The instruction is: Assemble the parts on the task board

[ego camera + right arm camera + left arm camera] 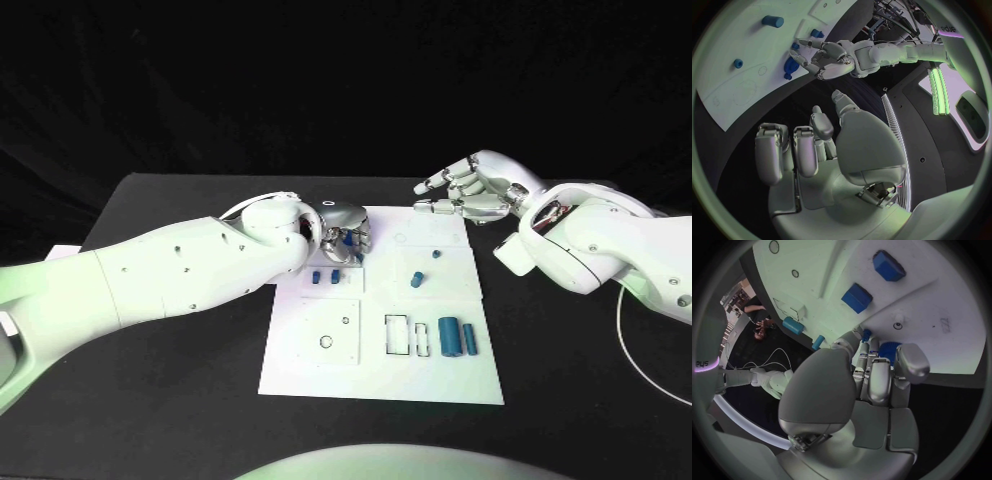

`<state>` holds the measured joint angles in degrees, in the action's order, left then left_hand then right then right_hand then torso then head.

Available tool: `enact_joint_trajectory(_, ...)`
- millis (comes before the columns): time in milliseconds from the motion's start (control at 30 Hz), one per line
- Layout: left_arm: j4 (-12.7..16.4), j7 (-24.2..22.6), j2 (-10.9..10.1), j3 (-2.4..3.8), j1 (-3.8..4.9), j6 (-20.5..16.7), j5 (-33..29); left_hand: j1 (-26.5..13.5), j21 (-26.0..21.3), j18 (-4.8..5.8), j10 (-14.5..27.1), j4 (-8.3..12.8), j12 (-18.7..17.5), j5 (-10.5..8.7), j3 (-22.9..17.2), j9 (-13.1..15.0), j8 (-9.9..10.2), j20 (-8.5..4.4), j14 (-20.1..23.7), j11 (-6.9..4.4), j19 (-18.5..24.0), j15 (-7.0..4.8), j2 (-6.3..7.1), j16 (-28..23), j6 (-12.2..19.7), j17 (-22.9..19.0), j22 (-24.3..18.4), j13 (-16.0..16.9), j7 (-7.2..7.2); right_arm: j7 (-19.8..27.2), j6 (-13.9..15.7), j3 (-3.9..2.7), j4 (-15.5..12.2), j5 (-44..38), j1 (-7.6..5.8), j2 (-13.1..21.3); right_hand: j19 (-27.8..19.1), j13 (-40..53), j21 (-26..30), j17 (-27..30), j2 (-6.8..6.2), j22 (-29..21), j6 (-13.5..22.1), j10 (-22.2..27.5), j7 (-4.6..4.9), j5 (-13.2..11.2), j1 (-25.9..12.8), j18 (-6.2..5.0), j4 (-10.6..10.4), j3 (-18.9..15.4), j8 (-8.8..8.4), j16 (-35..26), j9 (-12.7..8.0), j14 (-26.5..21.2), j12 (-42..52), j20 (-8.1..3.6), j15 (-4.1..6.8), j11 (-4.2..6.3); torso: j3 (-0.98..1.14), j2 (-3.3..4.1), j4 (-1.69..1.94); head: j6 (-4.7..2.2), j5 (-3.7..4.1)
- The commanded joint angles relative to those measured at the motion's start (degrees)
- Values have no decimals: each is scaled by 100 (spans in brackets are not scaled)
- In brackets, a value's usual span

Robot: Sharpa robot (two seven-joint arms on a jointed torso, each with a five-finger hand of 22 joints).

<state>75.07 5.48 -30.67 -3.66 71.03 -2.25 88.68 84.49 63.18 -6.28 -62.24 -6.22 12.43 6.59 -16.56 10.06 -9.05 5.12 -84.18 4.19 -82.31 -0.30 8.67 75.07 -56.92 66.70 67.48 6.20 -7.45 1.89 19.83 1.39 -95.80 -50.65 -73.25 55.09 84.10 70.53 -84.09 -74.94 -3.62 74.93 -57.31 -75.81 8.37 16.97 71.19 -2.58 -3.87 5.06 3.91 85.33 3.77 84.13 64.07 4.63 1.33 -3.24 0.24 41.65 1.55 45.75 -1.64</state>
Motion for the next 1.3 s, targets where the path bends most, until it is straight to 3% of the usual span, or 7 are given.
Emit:
enact_joint_trajectory(33, -20, 82, 28, 3, -8, 258, 25, 2, 34, 62, -40, -4, -41, -13, -51, -11, 35, -12, -138, 8, -38, -35, -73, 23, -49, -8, 17, -11, 4, 19, -83, 0, -1, -14, 4, -7, -31, 3, 36, -659, 39, 177, 2, 25, -24, 12, -21, -22, 11, -32, 28, -20, 9, 396, 22, 23, -16, 9, 2, -1, 4, 11, 3)
enact_joint_trajectory(700, -71, 161, 101, 4, -12, 423, 47, 123, 359, 117, -603, 194, -24, -70, -459, -96, 31, -86, -145, -118, -101, -135, -197, 58, -492, -90, 333, -19, 65, 25, -107, 0, -4, -14, 4, -15, -31, 16, 37, -662, 60, 176, -6, 14, -25, 25, -12, -22, 6, -39, 32, -19, 11, 398, 45, 22, -15, 10, 3, -3, 5, 19, -12)
enact_joint_trajectory(1100, -85, 114, 115, 7, -45, 0, 21, 83, 525, 152, -844, 356, -177, -98, -679, -144, 66, -116, -137, -133, -131, -152, -215, 53, -731, -178, 500, -33, 45, 27, -108, 0, -9, -14, 4, -17, -31, 16, 37, -662, 60, 176, -6, 14, -25, 25, -12, -22, 6, -39, 32, -19, 11, 398, 45, 22, -15, 10, 3, -3, -2, 2, -9)
enact_joint_trajectory(1300, 85, 99, -23, 65, -67, -267, -212, 21, 554, 158, -846, 405, -277, -96, -756, -186, 134, -102, -130, -99, -136, -128, -184, 41, -727, -230, 533, -50, 6, 30, -111, 0, -3, -14, 5, -18, -31, 16, 37, -662, 60, 176, -6, 14, -25, 25, -12, -22, 6, -39, 32, -19, 11, 398, 45, 22, -15, 10, -3, -6, 3, -14, 19)
